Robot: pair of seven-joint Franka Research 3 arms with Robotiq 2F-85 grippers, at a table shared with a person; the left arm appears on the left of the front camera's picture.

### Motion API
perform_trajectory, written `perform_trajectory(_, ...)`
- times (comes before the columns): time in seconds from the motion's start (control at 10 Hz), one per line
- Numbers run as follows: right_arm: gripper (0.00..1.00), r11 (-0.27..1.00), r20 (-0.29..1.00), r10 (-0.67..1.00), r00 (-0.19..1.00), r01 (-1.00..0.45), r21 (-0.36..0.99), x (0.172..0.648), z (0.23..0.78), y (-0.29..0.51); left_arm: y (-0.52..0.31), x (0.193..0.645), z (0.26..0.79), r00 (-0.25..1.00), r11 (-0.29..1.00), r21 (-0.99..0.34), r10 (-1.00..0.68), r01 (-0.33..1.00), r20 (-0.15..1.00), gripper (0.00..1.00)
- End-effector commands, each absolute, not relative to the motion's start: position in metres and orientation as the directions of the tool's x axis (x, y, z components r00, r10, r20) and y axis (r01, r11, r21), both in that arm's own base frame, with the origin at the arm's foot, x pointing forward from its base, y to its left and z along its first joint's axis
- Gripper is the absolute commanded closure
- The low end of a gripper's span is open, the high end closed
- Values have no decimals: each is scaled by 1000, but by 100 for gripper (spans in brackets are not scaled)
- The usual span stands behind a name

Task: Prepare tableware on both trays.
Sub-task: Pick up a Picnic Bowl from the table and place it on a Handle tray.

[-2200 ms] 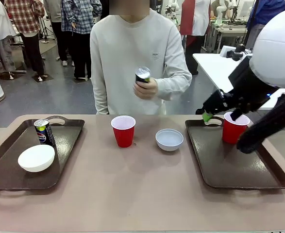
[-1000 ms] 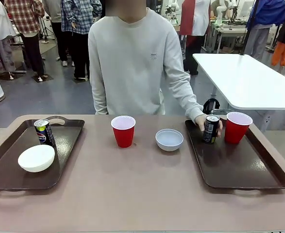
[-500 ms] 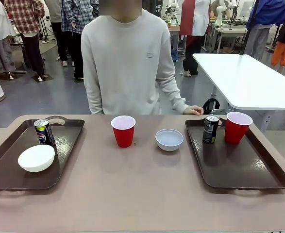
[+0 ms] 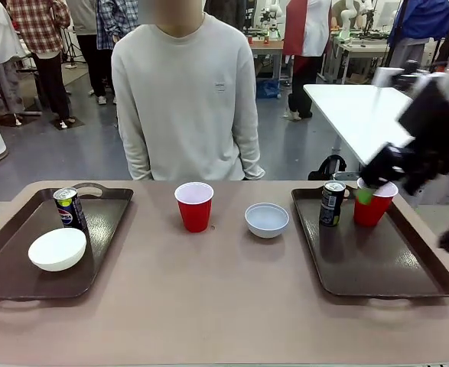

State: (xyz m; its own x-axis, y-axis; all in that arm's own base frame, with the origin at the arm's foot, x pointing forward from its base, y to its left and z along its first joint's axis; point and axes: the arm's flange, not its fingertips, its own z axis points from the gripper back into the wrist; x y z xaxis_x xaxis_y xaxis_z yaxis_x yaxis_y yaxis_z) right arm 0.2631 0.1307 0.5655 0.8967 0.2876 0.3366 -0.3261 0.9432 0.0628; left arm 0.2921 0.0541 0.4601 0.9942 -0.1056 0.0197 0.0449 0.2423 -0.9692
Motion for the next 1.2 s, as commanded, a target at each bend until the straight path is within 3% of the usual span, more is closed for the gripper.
perform_trajectory(0.0, 0, 952, 409, 230, 883, -292, 95, 307, 554, 164, 55, 292, 460, 993, 222, -973, -109, 70, 46, 0)
perform_trajectory(0.1, 0, 911, 390, 278, 878, -370, 184, 303, 552, 162, 55, 292, 460, 993, 222, -973, -109, 70, 46, 0)
perform_trajectory(0.2, 0, 946, 367, 270, 890, -315, 69, 285, 559, 151, 55, 292, 460, 993, 222, -973, -109, 70, 46, 0)
perform_trajectory(0.7, 0, 946, 367, 270, 890, -315, 69, 285, 559, 151, 55, 292, 460, 993, 222, -973, -109, 70, 46, 0)
perform_trajectory(0.9, 0, 951, 369, 272, 889, -307, 40, 311, 549, 162, 55, 292, 460, 993, 222, -973, -109, 70, 46, 0)
perform_trajectory(1.1, 0, 946, 323, 261, 910, -307, 101, 345, 526, 187, 55, 292, 460, 993, 222, -973, -109, 70, 46, 0)
